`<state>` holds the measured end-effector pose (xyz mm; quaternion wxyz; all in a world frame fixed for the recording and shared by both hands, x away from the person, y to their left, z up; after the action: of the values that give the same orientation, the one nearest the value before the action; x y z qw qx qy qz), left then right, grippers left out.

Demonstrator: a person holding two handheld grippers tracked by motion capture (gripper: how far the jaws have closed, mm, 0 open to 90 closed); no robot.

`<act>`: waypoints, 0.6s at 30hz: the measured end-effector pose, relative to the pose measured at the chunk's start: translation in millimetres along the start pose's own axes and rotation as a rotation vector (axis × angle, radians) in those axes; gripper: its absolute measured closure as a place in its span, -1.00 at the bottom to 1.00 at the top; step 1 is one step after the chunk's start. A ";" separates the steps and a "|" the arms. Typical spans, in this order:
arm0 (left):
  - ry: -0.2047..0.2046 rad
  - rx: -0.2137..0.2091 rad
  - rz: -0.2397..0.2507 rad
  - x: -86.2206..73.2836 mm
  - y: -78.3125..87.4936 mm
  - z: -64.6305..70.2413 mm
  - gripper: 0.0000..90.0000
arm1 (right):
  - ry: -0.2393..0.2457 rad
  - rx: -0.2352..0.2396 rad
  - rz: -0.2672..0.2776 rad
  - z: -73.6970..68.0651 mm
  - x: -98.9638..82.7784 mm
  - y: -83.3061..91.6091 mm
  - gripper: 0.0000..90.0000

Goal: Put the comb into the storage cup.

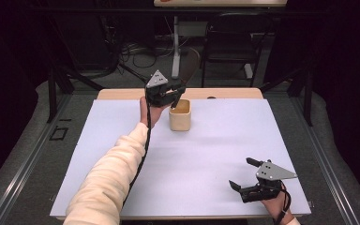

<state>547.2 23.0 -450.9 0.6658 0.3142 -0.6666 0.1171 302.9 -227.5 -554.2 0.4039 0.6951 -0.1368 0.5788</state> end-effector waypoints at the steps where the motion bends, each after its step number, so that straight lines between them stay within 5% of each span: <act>1: 0.000 -0.004 0.000 -0.8 -0.8 -0.4 0.61 | 0.001 0.000 0.000 0.2 0.0 -0.3 -1.00; 18: -0.010 -0.018 -0.015 -7.7 -6.5 -3.5 0.61 | 0.003 0.002 -0.003 -0.4 -0.2 -0.8 -1.00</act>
<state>553.1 22.0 -459.8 0.6662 0.3137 -0.6685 0.1046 303.1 -226.8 -554.7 0.4043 0.6947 -0.1348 0.5795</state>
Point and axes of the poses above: each handheld gripper's, and its own axes: y roughly backward along the jaws, x roughly out of its top, z roughly to its right, the point moved 7 cm from there along -y, roughly forward along the jaws, and after that the axes turned 4 degrees about -y, right-handed, at the moved point
